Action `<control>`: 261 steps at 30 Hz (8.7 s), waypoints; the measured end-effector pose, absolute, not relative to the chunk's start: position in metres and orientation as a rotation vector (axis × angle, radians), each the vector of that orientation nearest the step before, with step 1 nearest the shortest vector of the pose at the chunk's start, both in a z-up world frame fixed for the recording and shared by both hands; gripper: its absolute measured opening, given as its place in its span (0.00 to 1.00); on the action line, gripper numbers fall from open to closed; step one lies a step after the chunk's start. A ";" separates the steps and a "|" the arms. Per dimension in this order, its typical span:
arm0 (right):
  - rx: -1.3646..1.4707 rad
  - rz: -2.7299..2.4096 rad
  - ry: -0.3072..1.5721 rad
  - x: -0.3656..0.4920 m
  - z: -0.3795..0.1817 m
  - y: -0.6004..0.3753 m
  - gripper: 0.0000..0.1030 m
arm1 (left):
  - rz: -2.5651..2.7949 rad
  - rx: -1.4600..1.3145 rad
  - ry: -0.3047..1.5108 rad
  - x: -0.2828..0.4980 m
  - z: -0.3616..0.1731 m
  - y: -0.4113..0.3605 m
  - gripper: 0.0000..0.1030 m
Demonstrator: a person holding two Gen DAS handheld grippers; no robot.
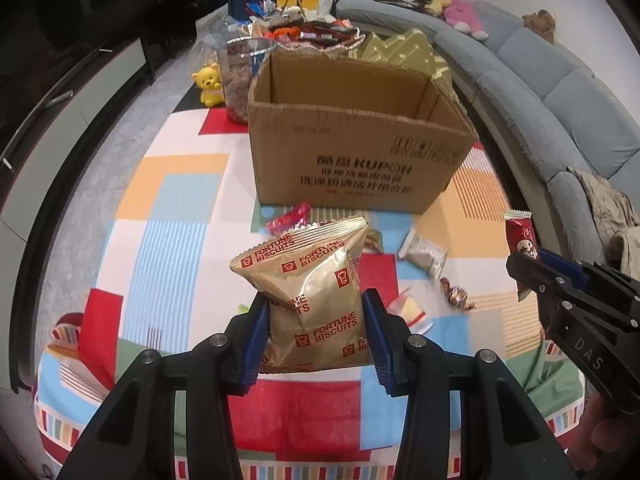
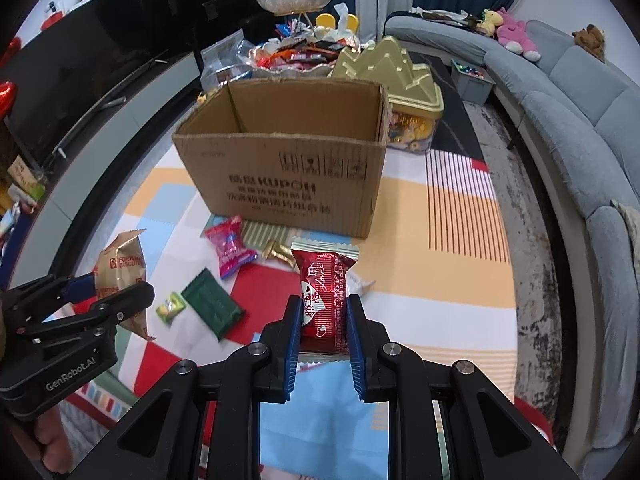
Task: Organize snacks
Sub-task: 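Lift the biscuit bag with the left tool while the right tool carries the red bar over the box, then open both tools to drop the biscuit bag and red bar into the box, then move both tools back toward the remaining snacks on the cloth, then grasp the yellow-green candy with the left tool while the right tool grasps the clear cake packet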
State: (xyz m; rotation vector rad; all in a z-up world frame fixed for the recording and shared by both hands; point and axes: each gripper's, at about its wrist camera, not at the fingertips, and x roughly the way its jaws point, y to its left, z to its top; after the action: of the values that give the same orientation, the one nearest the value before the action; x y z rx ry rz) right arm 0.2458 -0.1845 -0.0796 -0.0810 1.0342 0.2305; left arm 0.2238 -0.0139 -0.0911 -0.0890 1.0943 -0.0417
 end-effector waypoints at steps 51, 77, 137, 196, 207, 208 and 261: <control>0.004 0.131 0.994 0.410 -0.032 -0.160 0.22 | -0.045 -0.047 1.044 0.395 -0.042 -0.009 0.44; -0.018 0.103 0.960 0.417 -0.033 -0.159 0.62 | -0.013 -0.052 1.058 0.403 -0.049 0.003 0.77; -0.071 0.098 0.887 0.297 -0.031 -0.166 0.73 | -0.021 0.027 0.972 0.267 -0.053 0.009 0.92; -0.190 0.137 0.923 0.223 -0.164 -0.130 0.73 | 0.015 0.098 0.937 0.192 -0.178 0.037 0.91; -0.225 0.142 0.918 0.222 -0.193 -0.125 0.73 | 0.033 0.155 0.946 0.193 -0.208 0.040 0.83; -0.221 0.141 0.921 0.222 -0.195 -0.126 0.73 | 0.032 0.159 0.948 0.193 -0.210 0.040 0.83; -0.116 0.182 0.925 0.234 -0.203 -0.141 0.35 | -0.010 0.128 0.990 0.197 -0.225 0.029 0.22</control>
State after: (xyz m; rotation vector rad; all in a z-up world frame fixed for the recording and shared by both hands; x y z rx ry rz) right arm 0.2342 -0.1414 -0.2028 -0.1157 0.9246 0.1820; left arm 0.1968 0.0292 -0.2250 0.1281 0.9902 -0.0100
